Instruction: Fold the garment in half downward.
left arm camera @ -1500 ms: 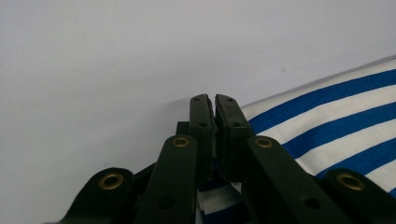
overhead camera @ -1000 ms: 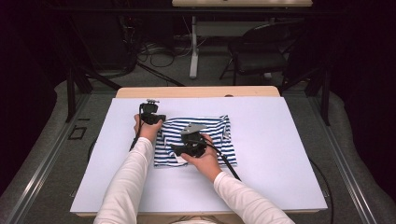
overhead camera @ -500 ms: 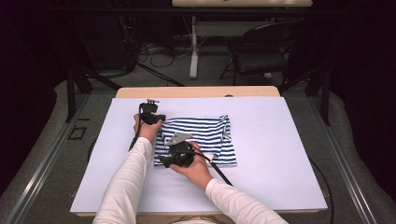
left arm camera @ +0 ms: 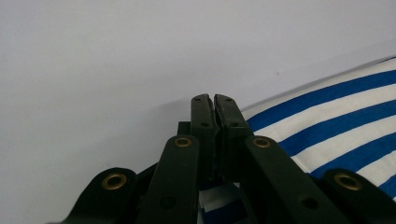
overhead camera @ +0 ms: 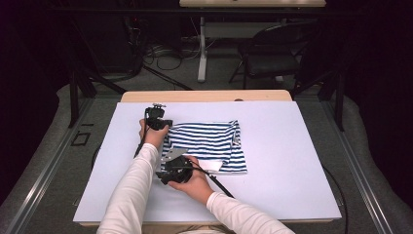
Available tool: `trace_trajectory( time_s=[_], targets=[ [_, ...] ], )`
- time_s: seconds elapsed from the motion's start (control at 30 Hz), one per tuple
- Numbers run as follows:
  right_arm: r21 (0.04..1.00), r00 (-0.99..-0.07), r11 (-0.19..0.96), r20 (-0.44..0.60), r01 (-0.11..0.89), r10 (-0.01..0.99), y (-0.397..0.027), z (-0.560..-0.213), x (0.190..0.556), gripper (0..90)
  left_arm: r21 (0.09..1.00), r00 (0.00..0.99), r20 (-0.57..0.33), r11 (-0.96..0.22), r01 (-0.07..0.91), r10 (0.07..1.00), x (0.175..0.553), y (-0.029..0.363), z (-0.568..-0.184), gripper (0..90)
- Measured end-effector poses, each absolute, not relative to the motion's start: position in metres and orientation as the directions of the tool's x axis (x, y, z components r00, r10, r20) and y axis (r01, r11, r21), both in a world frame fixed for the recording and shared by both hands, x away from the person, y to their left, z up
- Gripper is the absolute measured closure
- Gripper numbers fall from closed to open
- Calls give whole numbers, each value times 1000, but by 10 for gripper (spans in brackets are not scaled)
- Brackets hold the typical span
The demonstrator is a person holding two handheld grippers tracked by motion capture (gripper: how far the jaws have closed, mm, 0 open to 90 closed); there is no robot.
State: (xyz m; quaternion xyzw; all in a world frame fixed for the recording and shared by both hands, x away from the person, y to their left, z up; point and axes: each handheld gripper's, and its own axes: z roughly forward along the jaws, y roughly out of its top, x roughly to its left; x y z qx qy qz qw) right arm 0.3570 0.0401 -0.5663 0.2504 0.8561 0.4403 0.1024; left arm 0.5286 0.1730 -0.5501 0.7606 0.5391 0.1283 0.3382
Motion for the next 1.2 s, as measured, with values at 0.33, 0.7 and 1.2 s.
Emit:
trace_trajectory(
  time_s=[0.33, 0.7, 1.2],
  targets=[
    [793, -865, 521, 14, 315, 501, 51, -569, 350, 538, 652, 383, -171, -187, 735, 908, 529, 173, -551, 872],
    [777, -846, 528, 10, 343, 534, 53, -571, 352, 667, 650, 381, -175, -184, 738, 908, 529, 174, -551, 872],
    [770, -835, 508, 58, 386, 547, 46, -568, 356, 855, 652, 374, -166, -183, 736, 913, 526, 178, -549, 874]
  ],
)
